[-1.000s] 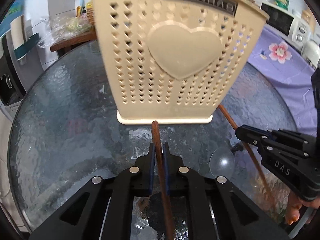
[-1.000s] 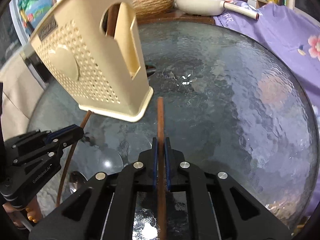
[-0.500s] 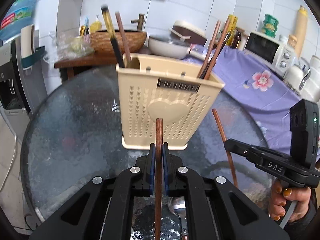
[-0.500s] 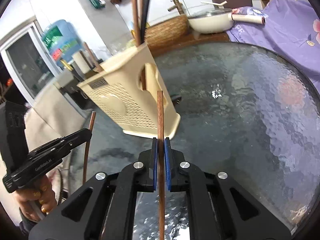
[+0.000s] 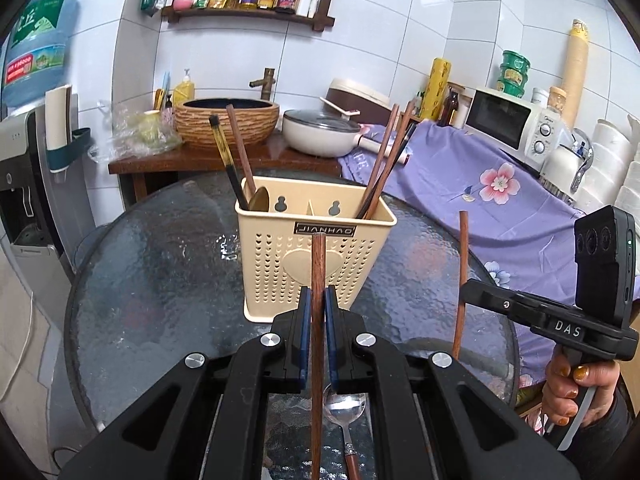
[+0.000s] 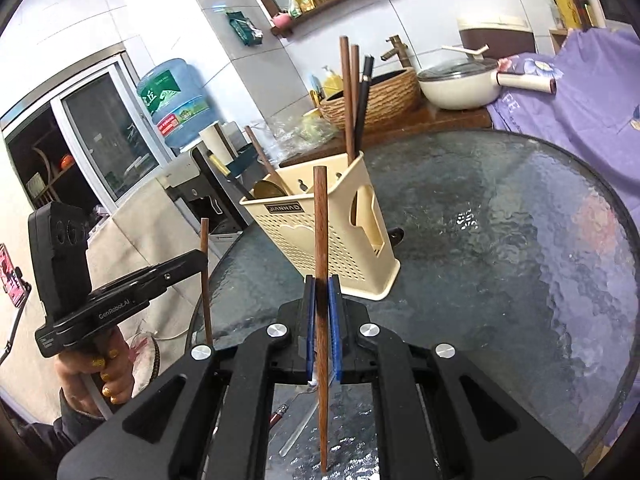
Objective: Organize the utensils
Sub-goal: 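Lift both wooden chopsticks up over the cream holder, then lower the wooden chopsticks into the holder and open both tools, then move both open tools down to the remaining spoons on the table, then grasp the wooden-handled steel spoon with the left tool while the right tool grasps the clear plastic spoon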
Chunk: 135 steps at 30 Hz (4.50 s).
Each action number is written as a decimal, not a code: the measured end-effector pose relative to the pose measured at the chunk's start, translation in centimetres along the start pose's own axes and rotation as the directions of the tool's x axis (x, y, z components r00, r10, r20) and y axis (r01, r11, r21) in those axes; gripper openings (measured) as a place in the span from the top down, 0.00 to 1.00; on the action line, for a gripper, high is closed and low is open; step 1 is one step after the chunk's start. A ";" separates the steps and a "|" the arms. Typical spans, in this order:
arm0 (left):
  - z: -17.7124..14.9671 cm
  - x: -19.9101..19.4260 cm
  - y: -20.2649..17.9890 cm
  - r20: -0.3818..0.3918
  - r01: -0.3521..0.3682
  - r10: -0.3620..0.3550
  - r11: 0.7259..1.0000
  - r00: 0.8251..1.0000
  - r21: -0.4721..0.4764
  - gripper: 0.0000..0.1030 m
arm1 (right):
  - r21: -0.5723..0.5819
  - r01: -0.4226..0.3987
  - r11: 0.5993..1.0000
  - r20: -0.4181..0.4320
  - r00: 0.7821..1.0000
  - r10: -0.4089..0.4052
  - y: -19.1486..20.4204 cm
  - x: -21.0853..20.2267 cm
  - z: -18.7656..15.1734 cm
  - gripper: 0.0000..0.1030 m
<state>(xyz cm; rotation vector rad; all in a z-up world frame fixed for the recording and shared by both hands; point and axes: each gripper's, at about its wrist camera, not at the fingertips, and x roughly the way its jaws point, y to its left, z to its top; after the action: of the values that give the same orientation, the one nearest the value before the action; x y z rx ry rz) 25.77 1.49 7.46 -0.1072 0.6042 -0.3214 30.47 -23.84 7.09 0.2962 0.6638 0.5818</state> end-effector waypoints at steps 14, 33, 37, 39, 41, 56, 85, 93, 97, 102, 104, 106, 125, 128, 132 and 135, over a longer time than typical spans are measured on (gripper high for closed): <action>2.1 -3.1 -0.5 0.064 0.022 -0.023 1.000 0.998 0.020 0.94 | -0.082 -0.043 0.996 0.052 0.998 0.047 3.1 -2.8 2.5 0.93; 12.1 -7.6 -1.7 0.255 -0.020 0.008 0.999 0.967 0.046 0.94 | -0.194 0.081 0.978 0.297 0.955 -0.020 9.3 -2.7 11.9 0.93; 15.2 -8.6 -1.8 0.321 -0.046 0.038 0.999 0.946 0.018 0.94 | -0.200 0.137 0.970 0.370 0.927 -0.055 10.4 -1.9 14.8 0.93; 16.4 -8.6 -1.6 0.346 -0.060 0.057 0.998 0.937 -0.003 0.94 | -0.202 0.179 0.963 0.418 0.905 -0.081 10.8 -1.5 15.8 0.93; 17.0 -8.2 -1.4 0.365 -0.080 0.082 0.997 0.927 -0.021 0.94 | -0.192 0.190 0.963 0.438 0.894 -0.089 10.8 -0.9 16.5 0.93; 12.3 1.0 0.8 0.268 -0.116 0.133 0.990 0.954 -0.081 0.94 | -0.159 0.311 0.937 0.457 0.864 -0.209 7.2 6.8 11.9 0.93; 2.8 0.5 0.5 0.189 -0.114 0.118 0.993 0.975 -0.035 0.40 | -0.181 0.277 0.944 0.370 0.908 -0.195 5.4 4.5 4.2 0.46; -2.4 1.1 0.7 0.033 -0.103 0.103 0.995 0.994 -0.007 0.37 | -0.173 0.329 0.928 0.232 0.930 -0.286 3.6 3.7 0.1 0.38; -5.5 2.1 0.1 -0.063 -0.088 0.090 0.996 0.994 0.025 0.37 | -0.152 0.340 0.928 0.133 0.938 -0.322 2.0 4.2 -2.0 0.38; -8.7 3.1 -1.0 -0.156 -0.045 0.056 0.996 0.986 0.074 0.37 | -0.105 0.344 0.933 0.029 0.939 -0.343 -0.1 4.9 -4.7 0.38; -9.8 3.4 -1.6 -0.185 -0.032 0.050 0.995 0.981 0.100 0.37 | -0.085 0.345 0.935 -0.005 0.938 -0.346 -0.8 5.0 -5.8 0.38; -10.6 3.7 -2.0 -0.209 -0.022 0.046 0.993 0.977 0.115 0.38 | -0.075 0.344 0.936 -0.025 0.938 -0.346 -1.3 5.0 -6.7 0.38; -12.1 8.0 -4.5 -0.292 -0.020 0.087 0.974 0.952 0.224 0.46 | -0.010 0.322 0.947 -0.066 0.944 -0.322 -1.9 3.2 -8.2 0.33; -11.6 8.9 -4.9 -0.293 -0.015 0.081 0.976 0.953 0.219 0.46 | 0.001 0.319 0.948 -0.078 0.945 -0.318 -2.1 3.3 -8.4 0.33; -11.1 9.6 -5.2 -0.293 -0.020 0.083 0.977 0.953 0.212 0.46 | 0.024 0.314 0.949 -0.097 0.946 -0.311 -2.6 3.5 -8.6 0.33; -10.9 9.9 -5.1 -0.282 -0.032 0.090 0.979 0.955 0.203 0.51 | 0.031 0.320 0.947 -0.102 0.943 -0.316 -2.8 3.5 -8.6 0.33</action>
<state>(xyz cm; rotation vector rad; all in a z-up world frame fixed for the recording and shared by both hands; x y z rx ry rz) 25.79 -6.65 -5.82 0.1523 0.8618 -0.3373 28.28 -23.30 -2.32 0.2000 0.8008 0.2717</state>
